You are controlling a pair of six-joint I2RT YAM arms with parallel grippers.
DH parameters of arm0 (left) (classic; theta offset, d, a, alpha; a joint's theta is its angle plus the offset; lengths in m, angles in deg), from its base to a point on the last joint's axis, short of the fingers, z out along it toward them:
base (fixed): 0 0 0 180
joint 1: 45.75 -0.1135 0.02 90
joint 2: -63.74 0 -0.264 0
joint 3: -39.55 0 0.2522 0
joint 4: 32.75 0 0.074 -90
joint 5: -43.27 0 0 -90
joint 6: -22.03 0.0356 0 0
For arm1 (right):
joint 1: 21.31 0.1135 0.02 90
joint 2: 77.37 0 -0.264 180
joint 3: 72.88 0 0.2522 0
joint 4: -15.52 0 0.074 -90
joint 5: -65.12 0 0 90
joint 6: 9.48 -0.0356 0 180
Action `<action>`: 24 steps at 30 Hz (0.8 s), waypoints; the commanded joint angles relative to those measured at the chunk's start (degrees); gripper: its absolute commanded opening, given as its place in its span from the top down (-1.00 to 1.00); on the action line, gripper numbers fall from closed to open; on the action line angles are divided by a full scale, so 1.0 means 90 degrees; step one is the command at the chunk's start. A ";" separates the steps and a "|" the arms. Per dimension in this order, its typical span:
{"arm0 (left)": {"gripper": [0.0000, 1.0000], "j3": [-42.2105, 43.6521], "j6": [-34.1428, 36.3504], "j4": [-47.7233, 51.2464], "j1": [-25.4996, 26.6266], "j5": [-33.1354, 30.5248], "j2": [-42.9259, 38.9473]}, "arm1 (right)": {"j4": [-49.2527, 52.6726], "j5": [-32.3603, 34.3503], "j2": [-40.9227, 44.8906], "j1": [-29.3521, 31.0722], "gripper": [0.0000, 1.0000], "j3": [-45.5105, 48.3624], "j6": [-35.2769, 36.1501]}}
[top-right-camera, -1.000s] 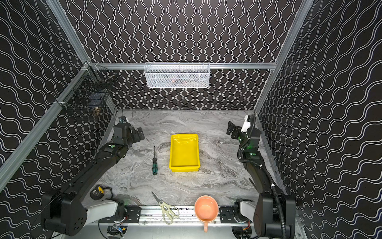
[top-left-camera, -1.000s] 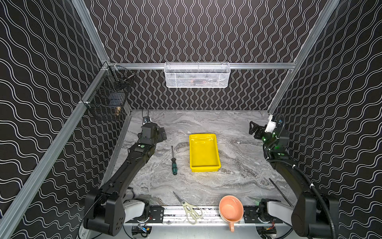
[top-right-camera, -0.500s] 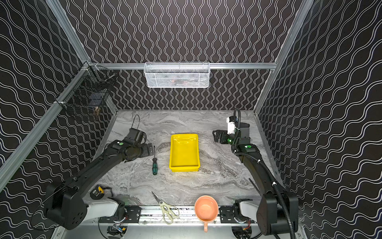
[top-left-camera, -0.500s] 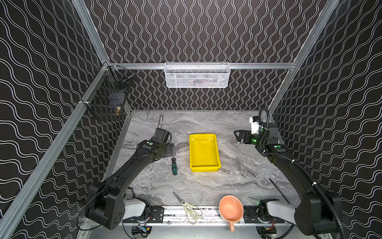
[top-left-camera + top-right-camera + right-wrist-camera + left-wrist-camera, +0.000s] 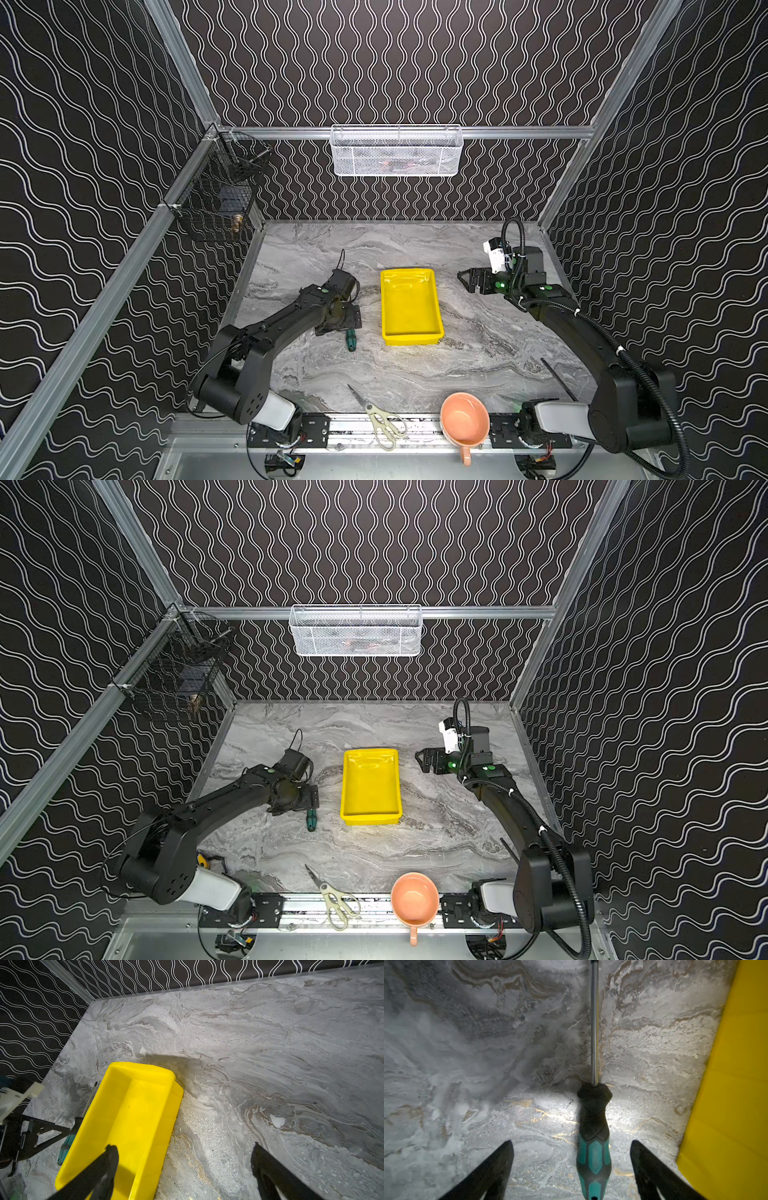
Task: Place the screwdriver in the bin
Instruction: 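Close the left gripper on the green-and-black screwdriver handle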
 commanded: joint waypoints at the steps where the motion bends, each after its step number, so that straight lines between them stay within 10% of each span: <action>1: -0.76 0.0017 -0.0053 -0.0233 0.0009 0.0117 0.0148 | 0.0010 -0.0112 -0.0068 0.0016 -1.00 -0.0027 0.0116; 24: -0.48 -0.0020 0.0046 -0.0633 0.0016 0.0012 0.0977 | 0.0059 -0.0102 -0.0129 0.0016 -0.99 -0.0018 0.0153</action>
